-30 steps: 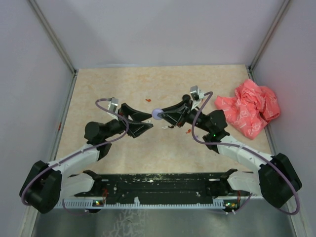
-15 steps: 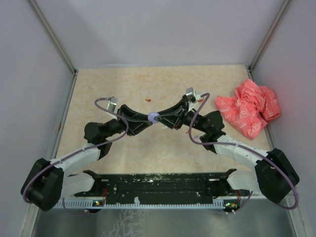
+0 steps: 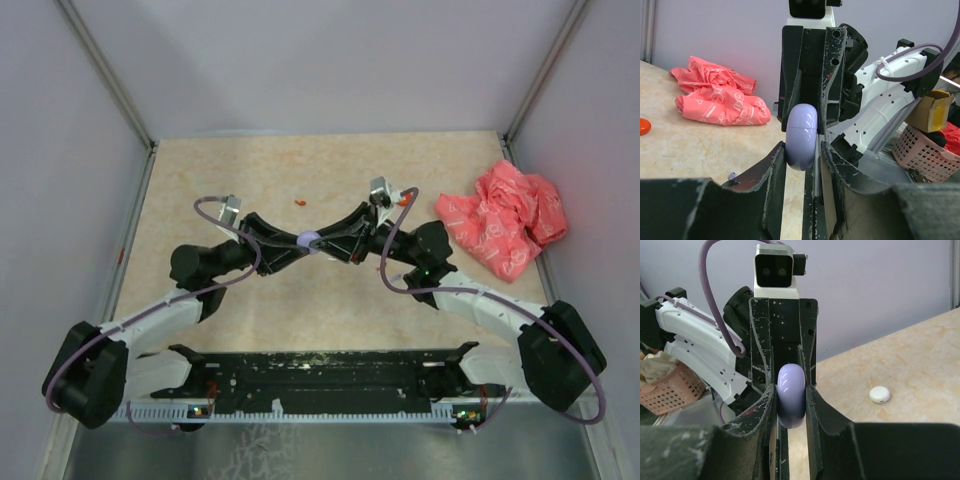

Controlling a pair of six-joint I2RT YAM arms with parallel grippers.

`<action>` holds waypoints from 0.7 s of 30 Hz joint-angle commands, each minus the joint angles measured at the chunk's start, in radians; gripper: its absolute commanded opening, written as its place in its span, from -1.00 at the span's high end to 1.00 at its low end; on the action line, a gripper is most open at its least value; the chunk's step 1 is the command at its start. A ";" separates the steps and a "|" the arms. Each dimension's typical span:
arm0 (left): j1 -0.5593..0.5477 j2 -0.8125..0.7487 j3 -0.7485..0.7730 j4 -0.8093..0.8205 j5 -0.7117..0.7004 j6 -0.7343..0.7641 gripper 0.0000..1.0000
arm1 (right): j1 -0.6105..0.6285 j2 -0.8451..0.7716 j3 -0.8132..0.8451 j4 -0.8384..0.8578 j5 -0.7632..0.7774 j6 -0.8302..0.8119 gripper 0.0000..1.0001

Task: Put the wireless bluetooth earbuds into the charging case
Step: Pick up the charging case at the center of the board, then open the charging case.

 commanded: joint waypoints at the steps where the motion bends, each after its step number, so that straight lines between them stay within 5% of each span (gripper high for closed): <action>1: -0.007 -0.041 0.050 -0.035 0.077 0.042 0.23 | 0.014 -0.010 0.062 -0.094 -0.037 -0.068 1.00; 9: -0.007 -0.078 0.086 -0.174 0.146 0.118 0.27 | 0.015 -0.018 0.105 -0.203 -0.086 -0.124 1.00; 21: -0.006 -0.116 0.135 -0.351 0.261 0.248 0.98 | 0.014 -0.043 0.130 -0.296 -0.121 -0.178 0.99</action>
